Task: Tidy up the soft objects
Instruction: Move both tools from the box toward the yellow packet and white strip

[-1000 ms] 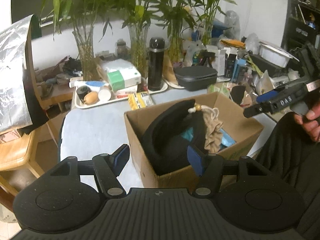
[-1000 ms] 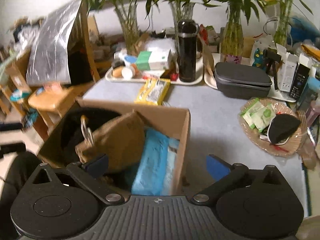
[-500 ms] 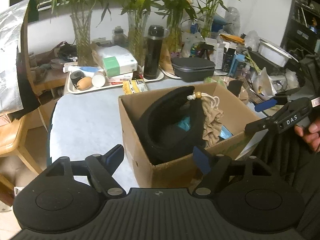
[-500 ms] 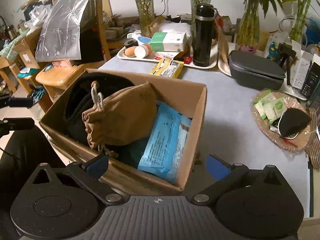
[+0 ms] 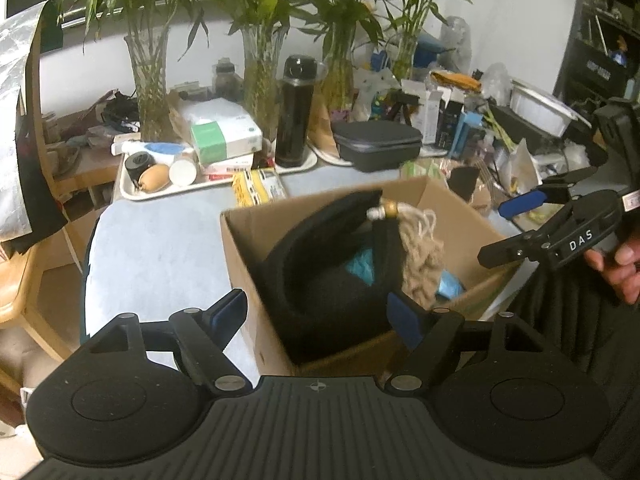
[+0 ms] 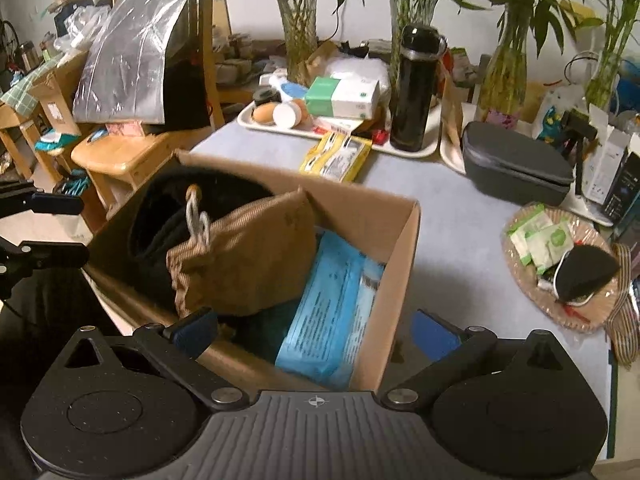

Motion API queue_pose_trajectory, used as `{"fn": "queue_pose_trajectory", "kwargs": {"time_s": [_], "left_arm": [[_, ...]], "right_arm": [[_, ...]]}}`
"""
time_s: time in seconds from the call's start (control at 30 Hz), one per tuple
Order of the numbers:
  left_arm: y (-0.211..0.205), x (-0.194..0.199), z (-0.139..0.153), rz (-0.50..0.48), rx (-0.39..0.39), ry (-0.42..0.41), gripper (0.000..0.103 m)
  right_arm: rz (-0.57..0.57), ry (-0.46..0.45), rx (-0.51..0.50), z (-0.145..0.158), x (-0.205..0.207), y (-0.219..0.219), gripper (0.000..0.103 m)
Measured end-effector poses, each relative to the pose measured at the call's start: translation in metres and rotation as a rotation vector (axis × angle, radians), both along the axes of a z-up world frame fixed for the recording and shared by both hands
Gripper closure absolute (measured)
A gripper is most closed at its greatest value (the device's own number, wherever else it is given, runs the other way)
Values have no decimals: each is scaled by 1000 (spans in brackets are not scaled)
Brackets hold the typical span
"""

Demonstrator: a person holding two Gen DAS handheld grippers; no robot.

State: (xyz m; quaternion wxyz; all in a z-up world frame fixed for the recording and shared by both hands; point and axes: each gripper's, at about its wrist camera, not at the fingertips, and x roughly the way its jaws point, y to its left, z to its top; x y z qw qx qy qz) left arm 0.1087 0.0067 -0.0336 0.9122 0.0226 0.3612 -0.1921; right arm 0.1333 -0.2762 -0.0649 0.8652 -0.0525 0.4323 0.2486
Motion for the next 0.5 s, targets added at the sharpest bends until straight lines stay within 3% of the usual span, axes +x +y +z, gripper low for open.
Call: {"fn": "queue_pose_trajectory", "kwargs": {"time_s": [0.3, 0.5], "left_arm": [[-1, 29, 35, 3, 1, -90, 26], [-4, 46, 46, 6, 12, -132, 26]], "right_arm": [[-32, -83, -4, 40, 35, -9, 0], [-52, -109, -1, 41, 49, -11, 0]]}}
